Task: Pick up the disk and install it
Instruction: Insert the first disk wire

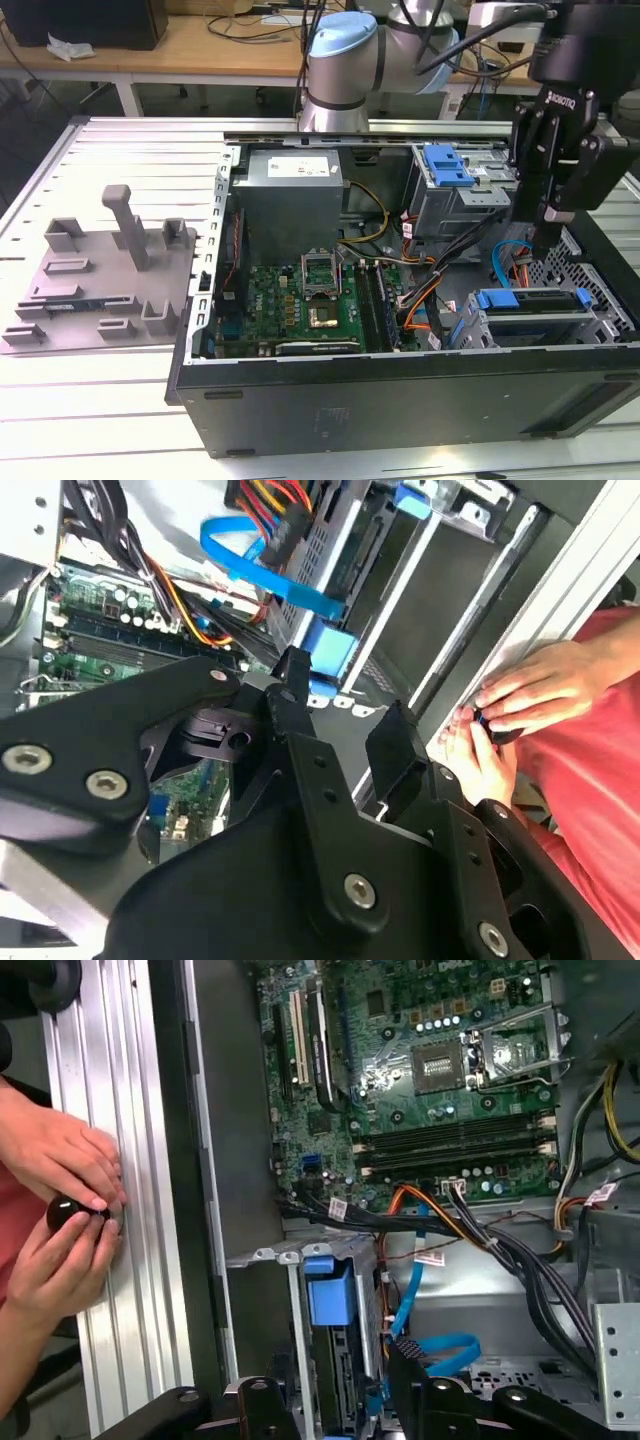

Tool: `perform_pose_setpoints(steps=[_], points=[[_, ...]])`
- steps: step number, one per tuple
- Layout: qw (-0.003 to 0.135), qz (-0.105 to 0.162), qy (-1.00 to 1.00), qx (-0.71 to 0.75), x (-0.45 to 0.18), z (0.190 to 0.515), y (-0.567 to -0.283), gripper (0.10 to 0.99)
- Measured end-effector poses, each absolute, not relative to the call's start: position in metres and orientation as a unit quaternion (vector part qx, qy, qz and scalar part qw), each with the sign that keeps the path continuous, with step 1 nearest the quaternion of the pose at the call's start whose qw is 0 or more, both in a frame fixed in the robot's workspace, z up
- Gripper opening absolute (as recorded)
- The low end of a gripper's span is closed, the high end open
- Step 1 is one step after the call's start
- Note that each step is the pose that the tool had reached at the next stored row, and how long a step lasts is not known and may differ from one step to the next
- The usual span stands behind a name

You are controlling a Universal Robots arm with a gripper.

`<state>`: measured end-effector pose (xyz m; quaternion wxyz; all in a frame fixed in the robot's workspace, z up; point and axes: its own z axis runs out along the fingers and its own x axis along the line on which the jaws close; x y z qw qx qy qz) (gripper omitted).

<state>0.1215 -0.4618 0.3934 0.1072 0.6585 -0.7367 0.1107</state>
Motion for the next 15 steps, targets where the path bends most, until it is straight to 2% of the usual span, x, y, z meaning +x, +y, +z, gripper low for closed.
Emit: perform_pose_setpoints(steps=[8,15], points=[[0.112,0.114,-0.741,0.653,0.152,0.390,-0.453,0.506],[0.127,0.130,-0.741,0.647,0.167,0.384,-0.441,0.506]])
